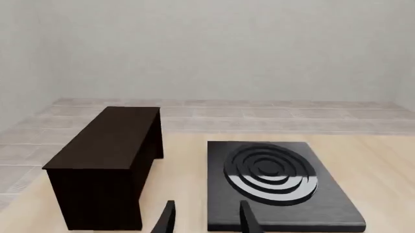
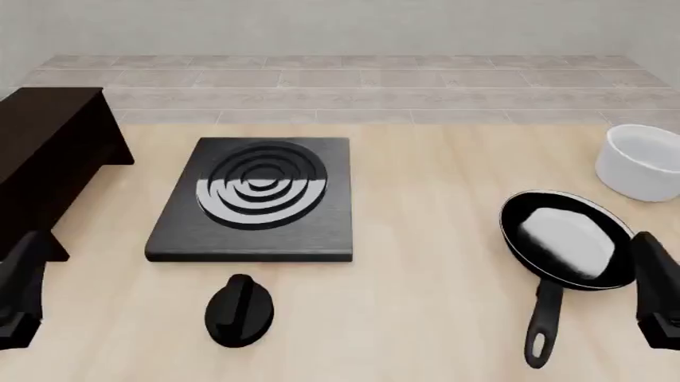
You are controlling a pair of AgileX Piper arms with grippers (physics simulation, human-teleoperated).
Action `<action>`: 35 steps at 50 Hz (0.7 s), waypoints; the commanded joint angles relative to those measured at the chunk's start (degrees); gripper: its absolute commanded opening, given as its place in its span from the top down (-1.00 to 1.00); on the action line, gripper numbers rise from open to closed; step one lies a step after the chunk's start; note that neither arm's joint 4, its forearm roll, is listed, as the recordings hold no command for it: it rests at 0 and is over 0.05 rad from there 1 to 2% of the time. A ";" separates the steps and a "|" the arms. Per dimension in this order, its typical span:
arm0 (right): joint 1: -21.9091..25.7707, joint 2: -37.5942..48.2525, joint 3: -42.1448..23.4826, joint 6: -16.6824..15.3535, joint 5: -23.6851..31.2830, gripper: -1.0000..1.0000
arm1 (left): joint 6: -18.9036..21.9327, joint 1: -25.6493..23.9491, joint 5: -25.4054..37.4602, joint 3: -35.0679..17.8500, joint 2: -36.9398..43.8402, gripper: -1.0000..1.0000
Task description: Put the frying pan on top of the cabinet.
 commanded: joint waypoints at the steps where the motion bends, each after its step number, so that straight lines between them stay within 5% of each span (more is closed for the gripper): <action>1: 0.28 0.31 -0.15 -0.44 -0.02 -1.00 | 1.88 -0.59 -0.84 0.14 -0.02 -1.00; 8: 0.18 0.27 -0.15 -0.31 -0.03 -1.00 | 5.76 -1.41 -2.30 0.40 -0.03 -1.00; 22: -0.04 0.17 -0.15 0.23 -0.06 -1.00 | 5.89 -2.39 -3.00 0.37 1.13 -1.00; 28: -0.12 0.22 -0.15 0.44 -0.04 -1.00 | 0.67 -7.64 -19.85 -0.13 19.60 -1.00; 29: -0.14 0.19 -0.15 0.48 -0.05 -1.00 | -1.93 -9.84 -20.74 -4.46 25.36 -1.00; 35: -0.16 0.19 -0.15 0.52 -0.05 -1.00 | -6.50 -15.03 -30.88 -6.71 39.25 -1.00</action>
